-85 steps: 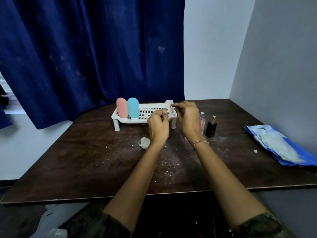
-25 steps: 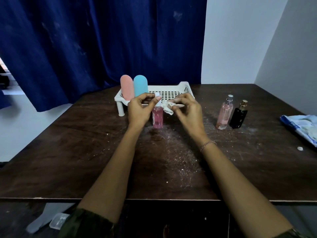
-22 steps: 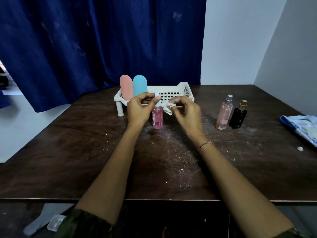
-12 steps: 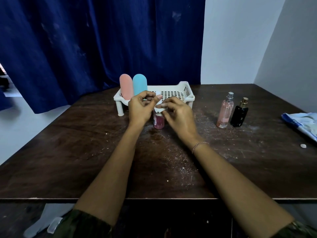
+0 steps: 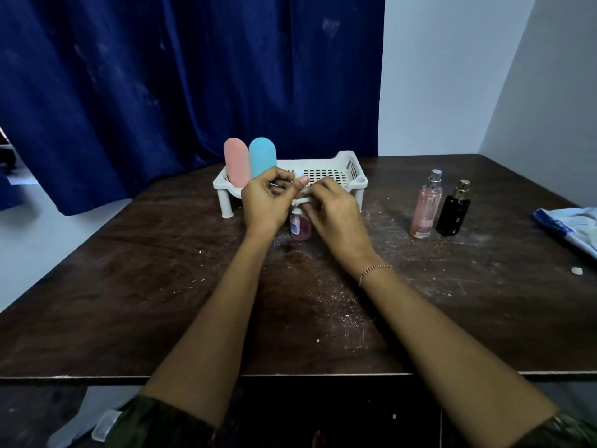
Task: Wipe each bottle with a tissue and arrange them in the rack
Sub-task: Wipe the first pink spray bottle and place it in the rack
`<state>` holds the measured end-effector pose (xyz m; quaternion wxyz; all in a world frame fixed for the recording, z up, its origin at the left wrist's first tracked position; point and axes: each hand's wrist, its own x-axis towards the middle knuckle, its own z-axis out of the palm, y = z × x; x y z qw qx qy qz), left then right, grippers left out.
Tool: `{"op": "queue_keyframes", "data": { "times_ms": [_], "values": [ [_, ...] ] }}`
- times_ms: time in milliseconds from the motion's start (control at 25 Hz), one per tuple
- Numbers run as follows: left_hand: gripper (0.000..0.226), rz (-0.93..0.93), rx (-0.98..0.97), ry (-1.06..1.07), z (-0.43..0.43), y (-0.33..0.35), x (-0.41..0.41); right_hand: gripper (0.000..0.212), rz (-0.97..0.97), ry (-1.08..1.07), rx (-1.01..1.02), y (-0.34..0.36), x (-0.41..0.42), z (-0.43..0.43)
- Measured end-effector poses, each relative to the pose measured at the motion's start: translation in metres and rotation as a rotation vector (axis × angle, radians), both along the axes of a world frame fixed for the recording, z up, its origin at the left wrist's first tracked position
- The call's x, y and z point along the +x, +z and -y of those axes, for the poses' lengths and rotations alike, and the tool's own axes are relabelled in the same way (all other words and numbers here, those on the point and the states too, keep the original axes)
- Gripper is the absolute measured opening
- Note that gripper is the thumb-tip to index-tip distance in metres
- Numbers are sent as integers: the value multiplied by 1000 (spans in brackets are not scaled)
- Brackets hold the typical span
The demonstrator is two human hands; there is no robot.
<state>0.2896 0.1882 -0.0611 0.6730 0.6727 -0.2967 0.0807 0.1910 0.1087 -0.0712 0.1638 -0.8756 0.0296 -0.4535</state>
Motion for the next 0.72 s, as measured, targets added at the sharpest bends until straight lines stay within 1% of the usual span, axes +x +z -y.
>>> {"op": "queue_keyframes", "data": {
  "times_ms": [80,160,200,280,360,400,480,560,640,720],
  "values": [
    [16,3,14,4,-1,1,-3,16,56,-56,139,1,-2,11],
    [16,2,25,-1,-1,1,-5,16,80,-62,235,1,-4,19],
    [16,1,32,-7,-2,2,-6,16,78,-36,236,0,-5,18],
    [14,-8,30,-33,-3,1,-4,17,63,6,150,0,-4,7],
    [12,-22,15,-61,-4,1,-3,20,53,-16,30,0,-4,1],
    [12,-24,13,-70,-5,2,-3,22,60,-36,17,0,-4,3],
    [10,-13,25,-79,-6,3,-4,23,72,-49,139,-1,-3,13],
    [7,19,55,-102,-6,3,-6,26,80,-18,258,-2,-4,18],
    [8,78,92,-126,-6,1,-7,25,88,32,221,-2,-4,14],
    [13,114,119,-123,-6,0,-6,21,75,78,123,-1,-5,7]
  ]
}}
